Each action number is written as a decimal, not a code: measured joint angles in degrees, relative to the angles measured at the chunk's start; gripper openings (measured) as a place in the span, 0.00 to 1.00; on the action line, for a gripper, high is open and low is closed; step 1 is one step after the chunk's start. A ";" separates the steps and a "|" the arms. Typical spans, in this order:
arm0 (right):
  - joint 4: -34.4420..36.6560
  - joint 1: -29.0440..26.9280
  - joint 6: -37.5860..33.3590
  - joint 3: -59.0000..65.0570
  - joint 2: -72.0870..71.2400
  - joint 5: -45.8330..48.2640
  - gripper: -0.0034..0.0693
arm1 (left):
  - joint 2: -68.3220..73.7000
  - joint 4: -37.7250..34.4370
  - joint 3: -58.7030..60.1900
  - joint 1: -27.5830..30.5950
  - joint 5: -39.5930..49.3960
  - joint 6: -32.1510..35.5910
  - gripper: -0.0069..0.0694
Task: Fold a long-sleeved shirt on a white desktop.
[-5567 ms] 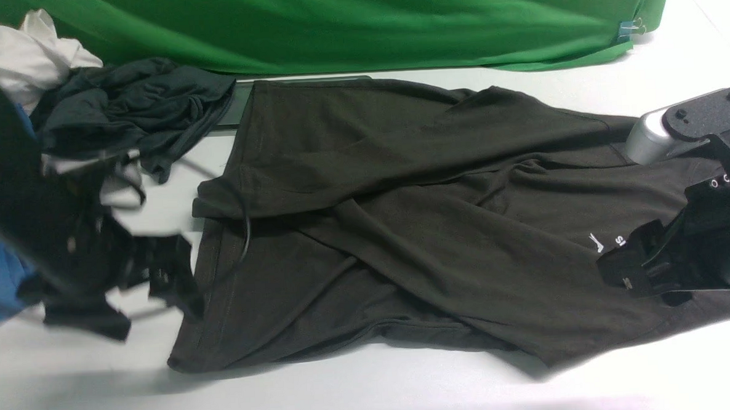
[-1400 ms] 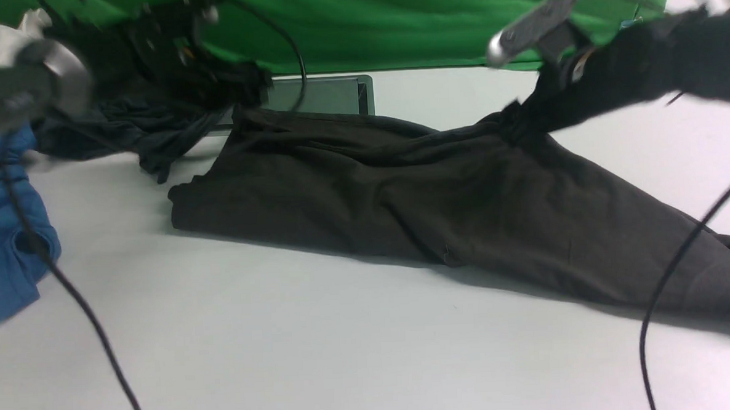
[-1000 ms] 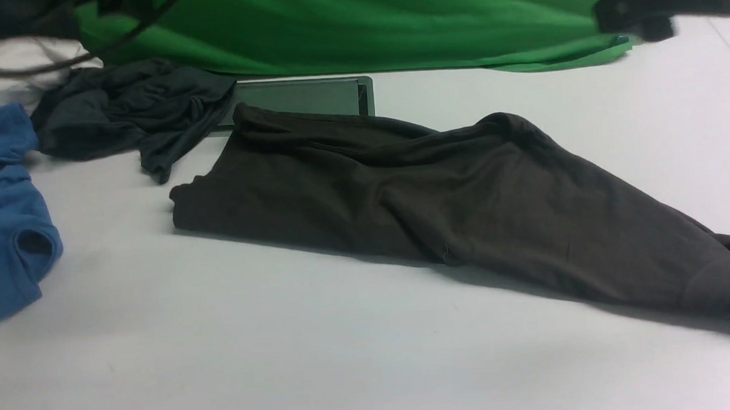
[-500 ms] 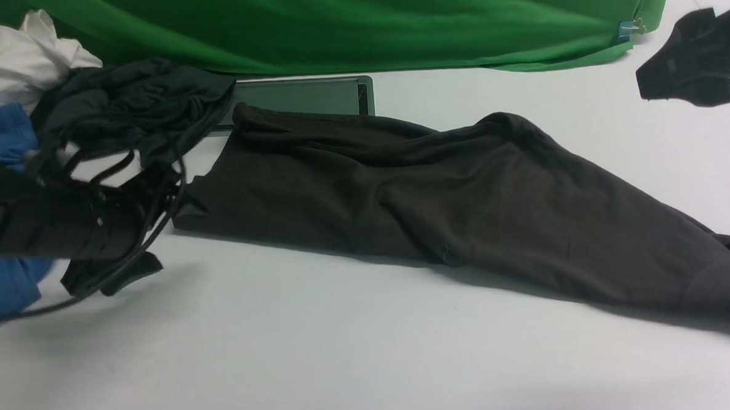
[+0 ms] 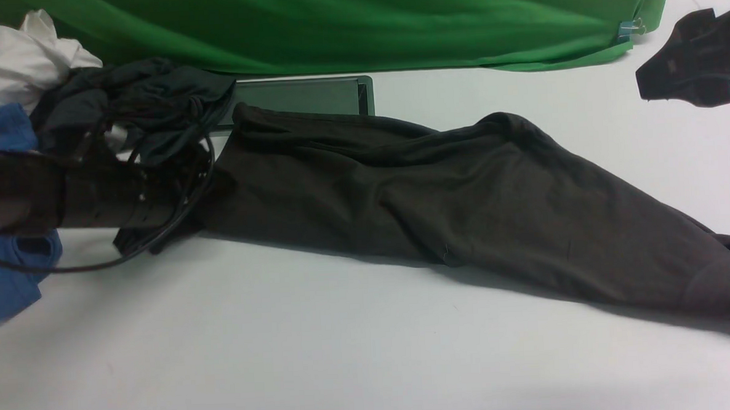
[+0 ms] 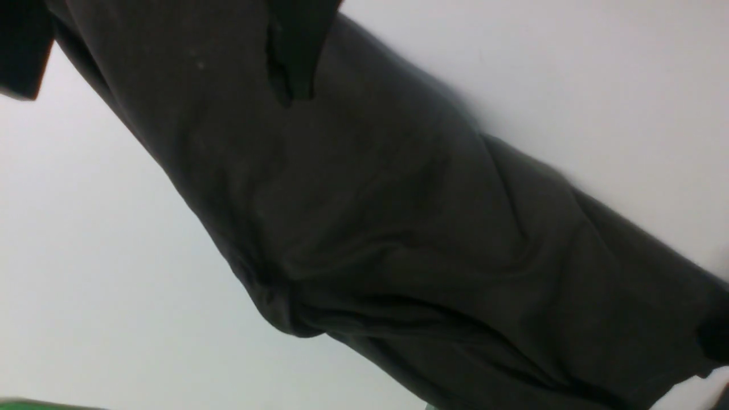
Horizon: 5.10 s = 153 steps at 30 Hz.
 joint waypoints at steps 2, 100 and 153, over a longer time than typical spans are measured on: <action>0.00 0.00 0.00 0.00 0.00 0.05 0.75 | 0.61 -0.16 -0.72 0.00 0.37 0.74 0.88; 5.32 0.00 -3.90 18.05 -6.87 -6.94 0.46 | 17.91 31.92 -36.93 -35.79 20.00 -17.74 1.00; 8.42 -8.12 -13.31 3.12 27.86 -19.51 0.65 | 7.02 60.75 -28.07 -28.35 22.91 -32.58 0.39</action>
